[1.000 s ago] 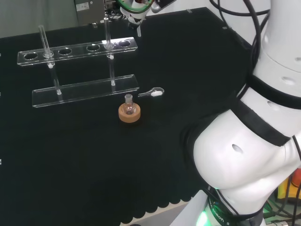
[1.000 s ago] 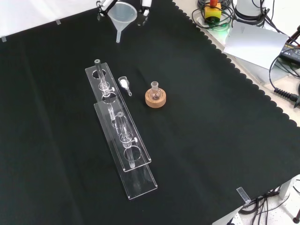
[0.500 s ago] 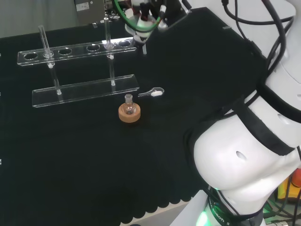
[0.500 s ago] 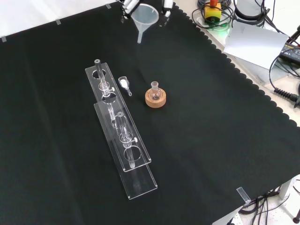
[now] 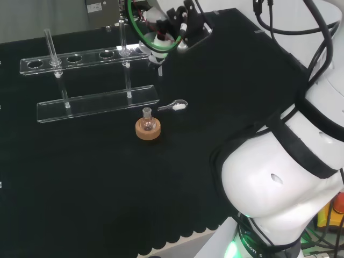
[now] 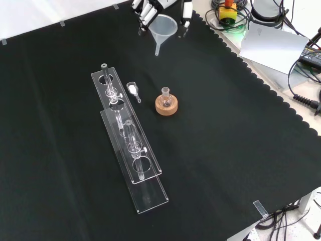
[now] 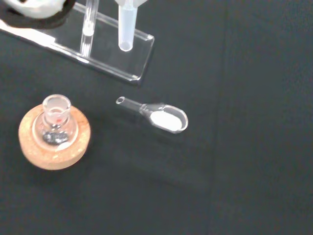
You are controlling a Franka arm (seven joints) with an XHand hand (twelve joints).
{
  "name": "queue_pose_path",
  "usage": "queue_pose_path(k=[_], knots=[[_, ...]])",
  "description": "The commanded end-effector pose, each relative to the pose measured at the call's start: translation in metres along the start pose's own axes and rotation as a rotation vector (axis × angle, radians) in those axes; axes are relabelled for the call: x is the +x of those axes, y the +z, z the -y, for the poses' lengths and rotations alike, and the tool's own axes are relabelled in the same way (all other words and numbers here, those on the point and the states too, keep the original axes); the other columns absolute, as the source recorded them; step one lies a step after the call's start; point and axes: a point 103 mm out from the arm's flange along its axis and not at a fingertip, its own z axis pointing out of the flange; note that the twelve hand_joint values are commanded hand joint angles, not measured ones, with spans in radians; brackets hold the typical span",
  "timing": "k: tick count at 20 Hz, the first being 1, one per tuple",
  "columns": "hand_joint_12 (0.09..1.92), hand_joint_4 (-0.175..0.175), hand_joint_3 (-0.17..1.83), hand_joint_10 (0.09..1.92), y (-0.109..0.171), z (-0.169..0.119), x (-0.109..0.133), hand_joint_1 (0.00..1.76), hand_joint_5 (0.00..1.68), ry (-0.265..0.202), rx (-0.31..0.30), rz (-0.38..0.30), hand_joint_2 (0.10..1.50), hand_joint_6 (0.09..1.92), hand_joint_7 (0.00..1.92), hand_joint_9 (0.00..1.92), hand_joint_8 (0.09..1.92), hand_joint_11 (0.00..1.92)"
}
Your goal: Place the funnel on the round-bottom flask.
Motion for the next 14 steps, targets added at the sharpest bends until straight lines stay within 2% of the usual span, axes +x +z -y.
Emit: queue_pose_path(k=[1,9,14], knots=[[1.29,-0.032,0.54,0.51,0.018,-0.004,0.015,0.79,0.53,-0.028,0.023,-0.026,0.70,0.74,0.65,1.06,0.75,0.50],[1.29,-0.033,0.54,0.51,0.036,-0.014,0.031,0.79,0.53,-0.069,0.025,-0.033,0.70,0.74,0.66,1.06,0.74,0.51],[1.29,-0.034,0.54,0.51,0.039,-0.015,0.035,0.79,0.53,-0.069,0.027,-0.035,0.70,0.74,0.66,1.06,0.74,0.51]])
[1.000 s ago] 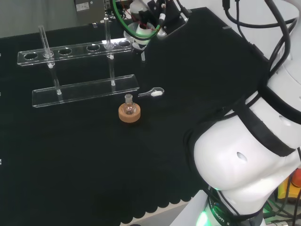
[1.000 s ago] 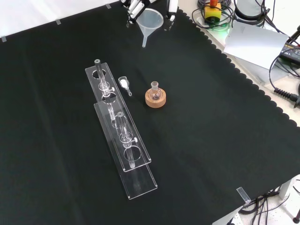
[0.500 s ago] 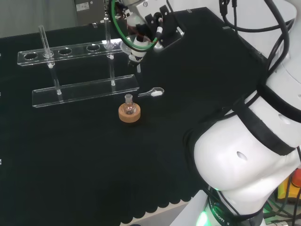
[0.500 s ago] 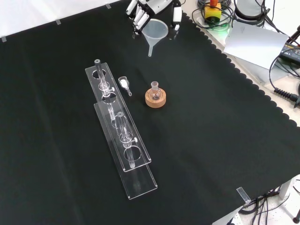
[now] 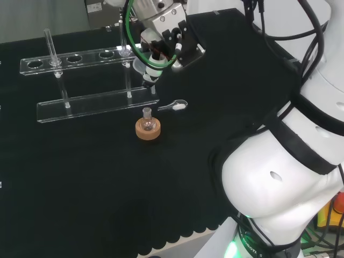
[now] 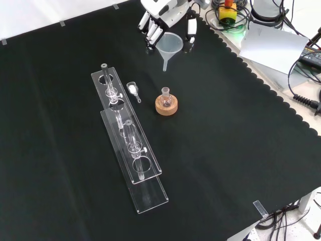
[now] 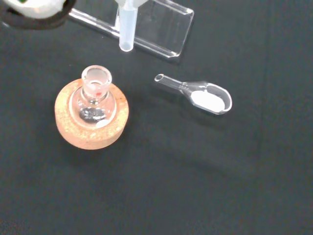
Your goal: Place the funnel on the round-bottom flask.
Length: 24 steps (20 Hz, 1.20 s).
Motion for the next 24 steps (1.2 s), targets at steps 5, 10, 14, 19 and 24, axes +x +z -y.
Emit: queue_pose_path(k=[5,10,14,19,24], knots=[[1.29,-0.034,0.55,0.50,0.009,-0.010,0.013,0.79,0.53,-0.006,0.020,0.010,0.70,0.75,0.66,1.06,0.74,0.51],[1.29,-0.035,0.55,0.50,0.014,-0.017,0.024,0.79,0.53,-0.017,0.012,0.001,0.70,0.75,0.66,1.06,0.75,0.51],[1.29,-0.036,0.55,0.50,0.017,-0.022,0.027,0.80,0.53,-0.028,0.010,-0.001,0.70,0.75,0.66,1.06,0.75,0.51],[1.29,-0.037,0.55,0.50,0.020,-0.025,0.025,0.80,0.54,-0.030,0.012,-0.002,0.70,0.76,0.66,1.06,0.75,0.51],[1.29,-0.037,0.55,0.50,0.022,-0.029,0.026,0.80,0.54,-0.032,0.026,-0.005,0.70,0.76,0.66,1.06,0.75,0.52]])
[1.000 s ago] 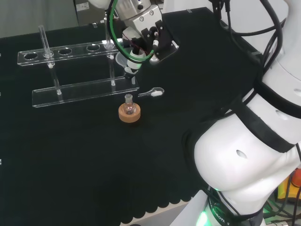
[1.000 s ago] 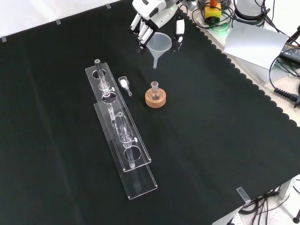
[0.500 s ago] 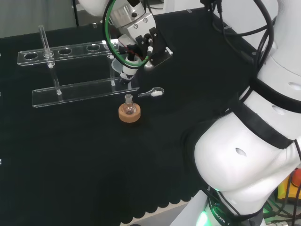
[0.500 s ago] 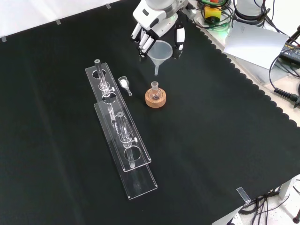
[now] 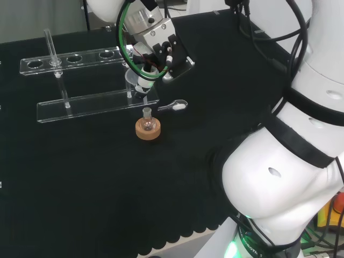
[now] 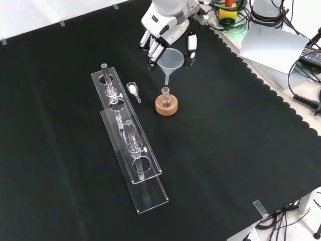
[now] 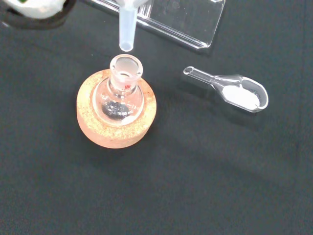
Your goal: Place the funnel on the round-bottom flask.
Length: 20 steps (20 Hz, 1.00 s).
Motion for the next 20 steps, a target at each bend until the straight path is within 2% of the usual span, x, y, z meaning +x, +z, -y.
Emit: queue_pose_path(k=[1,14,17,20], knots=[[1.29,-0.037,0.55,0.50,0.004,-0.006,0.001,0.80,0.54,-0.003,0.015,-0.005,0.70,0.76,0.66,1.06,0.75,0.52],[1.29,-0.037,0.56,0.50,0.013,-0.015,-0.002,0.80,0.55,-0.007,0.027,-0.008,0.70,0.77,0.66,1.06,0.75,0.52],[1.29,-0.038,0.56,0.50,0.015,-0.017,-0.004,0.80,0.55,0.004,0.030,-0.009,0.70,0.77,0.66,1.06,0.75,0.52],[1.29,-0.038,0.56,0.50,0.017,-0.018,-0.004,0.80,0.55,-0.008,0.032,-0.005,0.70,0.77,0.66,1.06,0.75,0.52]])
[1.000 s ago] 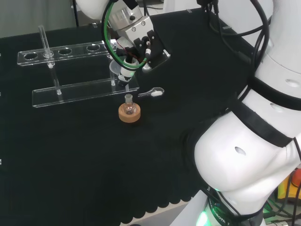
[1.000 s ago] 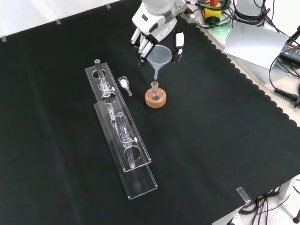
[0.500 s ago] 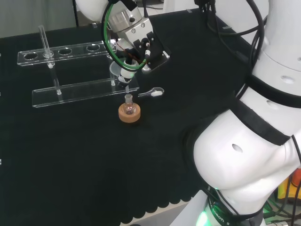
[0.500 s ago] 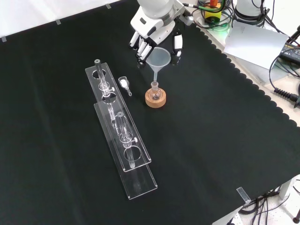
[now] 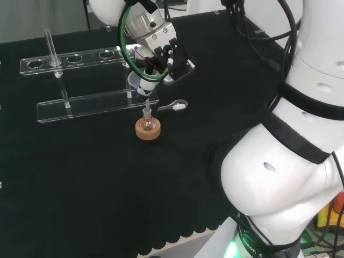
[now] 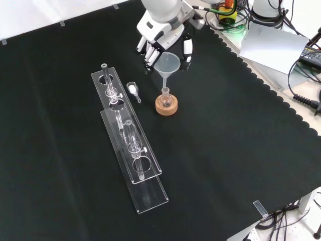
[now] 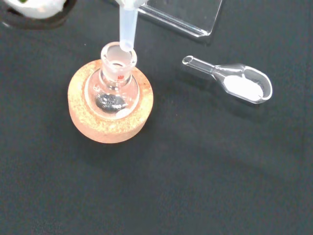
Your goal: Place the funnel on the round-bottom flask.
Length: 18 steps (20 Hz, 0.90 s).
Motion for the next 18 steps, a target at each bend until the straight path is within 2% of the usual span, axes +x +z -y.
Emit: queue_pose_path(k=[1,6,18], knots=[[1.29,-0.038,0.56,0.50,0.0030,-0.0042,-0.0012,0.80,0.55,-0.020,0.003,0.005,0.70,0.77,0.66,1.06,0.75,0.52],[1.29,-0.038,0.56,0.50,0.0059,-0.0087,-0.0038,0.80,0.55,-0.042,-0.007,0.004,0.70,0.78,0.66,1.06,0.75,0.52],[1.28,-0.038,0.56,0.51,0.0113,-0.0132,0.0011,0.80,0.55,-0.050,0.009,0.017,0.70,0.78,0.66,1.06,0.75,0.52]])
